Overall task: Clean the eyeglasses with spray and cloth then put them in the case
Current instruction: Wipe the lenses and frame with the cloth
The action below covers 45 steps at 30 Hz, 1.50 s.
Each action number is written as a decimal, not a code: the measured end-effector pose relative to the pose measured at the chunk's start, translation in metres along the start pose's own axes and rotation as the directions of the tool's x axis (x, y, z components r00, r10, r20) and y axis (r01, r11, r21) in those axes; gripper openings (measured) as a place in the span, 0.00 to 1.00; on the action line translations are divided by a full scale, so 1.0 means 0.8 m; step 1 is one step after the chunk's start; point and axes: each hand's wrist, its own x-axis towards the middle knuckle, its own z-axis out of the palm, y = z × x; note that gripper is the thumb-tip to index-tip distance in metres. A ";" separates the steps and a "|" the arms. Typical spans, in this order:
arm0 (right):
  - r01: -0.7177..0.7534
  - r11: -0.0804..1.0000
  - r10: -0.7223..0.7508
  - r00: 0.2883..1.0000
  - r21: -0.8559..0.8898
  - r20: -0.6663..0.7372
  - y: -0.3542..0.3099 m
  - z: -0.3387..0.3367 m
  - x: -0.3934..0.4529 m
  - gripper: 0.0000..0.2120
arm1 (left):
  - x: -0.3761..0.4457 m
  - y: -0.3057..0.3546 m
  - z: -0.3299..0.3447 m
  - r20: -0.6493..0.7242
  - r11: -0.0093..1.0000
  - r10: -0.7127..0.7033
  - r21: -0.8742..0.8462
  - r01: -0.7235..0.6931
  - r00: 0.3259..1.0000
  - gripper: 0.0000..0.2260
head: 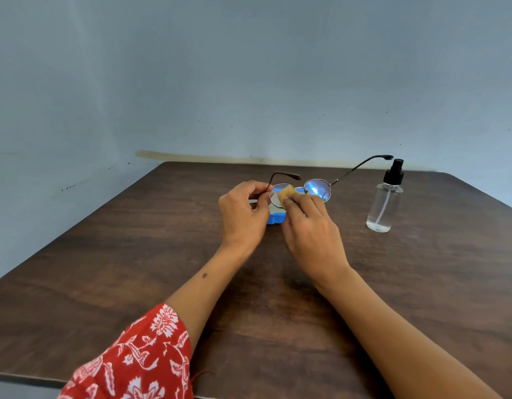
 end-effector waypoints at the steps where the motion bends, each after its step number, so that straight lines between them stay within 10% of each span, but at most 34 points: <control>1: 0.012 1.000 -0.012 1.000 0.010 0.001 -0.001 0.001 -0.001 0.17 | 0.001 0.000 0.000 -0.007 1.000 0.002 0.002 -0.002 1.000 0.06; 45: 0.087 0.994 -0.087 0.996 0.069 0.007 -0.005 -0.002 -0.002 0.16 | 0.001 -0.001 -0.002 -0.019 1.000 0.004 0.008 -0.004 1.000 0.06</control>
